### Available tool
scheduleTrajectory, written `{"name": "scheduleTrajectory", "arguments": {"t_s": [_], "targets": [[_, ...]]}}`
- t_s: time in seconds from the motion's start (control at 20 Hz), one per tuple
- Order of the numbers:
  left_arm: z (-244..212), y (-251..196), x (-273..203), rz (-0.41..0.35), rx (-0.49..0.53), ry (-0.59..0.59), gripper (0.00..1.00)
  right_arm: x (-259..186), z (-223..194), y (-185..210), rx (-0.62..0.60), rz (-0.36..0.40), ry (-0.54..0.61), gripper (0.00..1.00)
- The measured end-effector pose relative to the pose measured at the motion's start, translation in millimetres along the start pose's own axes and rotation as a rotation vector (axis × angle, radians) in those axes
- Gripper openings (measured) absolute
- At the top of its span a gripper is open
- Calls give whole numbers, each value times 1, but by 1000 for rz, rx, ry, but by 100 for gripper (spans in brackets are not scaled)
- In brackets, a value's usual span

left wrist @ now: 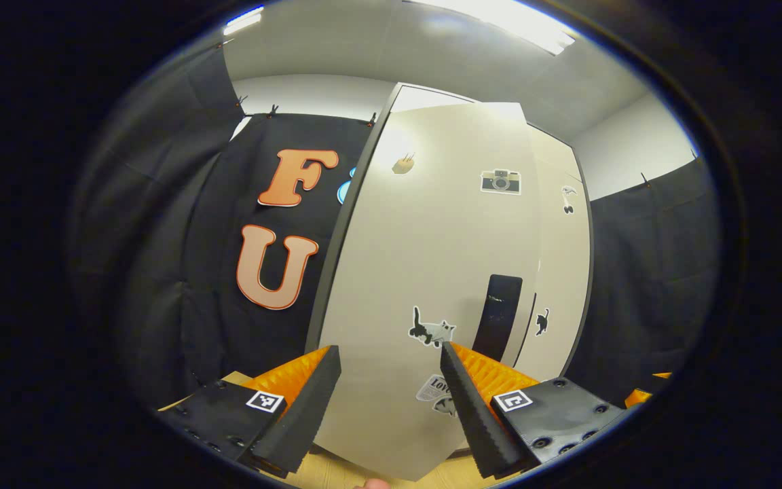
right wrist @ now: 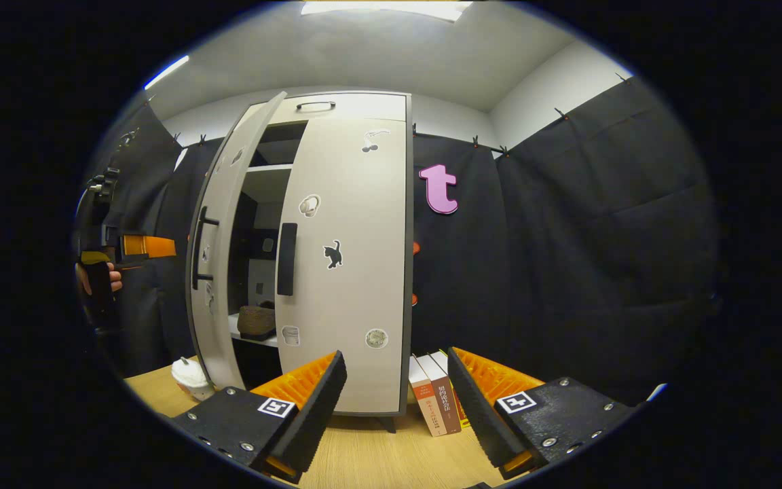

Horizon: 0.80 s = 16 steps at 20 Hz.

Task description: Grab one shoe with the right hand and put it into the shoe cabinet, grab the other shoe with the left hand and put it into the shoe cabinet; then close the right door with the right hand and the left door with the left hand.

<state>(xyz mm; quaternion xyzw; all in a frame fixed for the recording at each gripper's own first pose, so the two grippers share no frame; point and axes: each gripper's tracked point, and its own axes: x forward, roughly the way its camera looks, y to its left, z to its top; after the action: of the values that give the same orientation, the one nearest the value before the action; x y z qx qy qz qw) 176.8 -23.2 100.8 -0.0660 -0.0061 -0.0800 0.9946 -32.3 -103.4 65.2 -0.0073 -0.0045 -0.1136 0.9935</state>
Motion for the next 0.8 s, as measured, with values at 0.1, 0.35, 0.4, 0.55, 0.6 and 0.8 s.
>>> {"name": "scheduleTrajectory", "arguments": {"t_s": [0.1,0.35,0.4,0.55,0.6,0.8], "targets": [[-10,-13,5,-19,11,20,96,0,0,-2,-1,-5,0,92],[-32,-34,28,-58,65,67,96,-2,3,-8,2,-18,-4,92],[-36,-38,33,-67,64,76,94,-2,3,-9,0,-21,-5,92],[-38,-43,46,-69,88,76,94,-3,1,-14,-2,-31,0,92],[-39,-44,49,-70,96,75,96,-4,1,-15,2,-33,1,93],[-46,-52,70,-65,111,86,96,-2,0,-20,8,-47,3,93]]}}
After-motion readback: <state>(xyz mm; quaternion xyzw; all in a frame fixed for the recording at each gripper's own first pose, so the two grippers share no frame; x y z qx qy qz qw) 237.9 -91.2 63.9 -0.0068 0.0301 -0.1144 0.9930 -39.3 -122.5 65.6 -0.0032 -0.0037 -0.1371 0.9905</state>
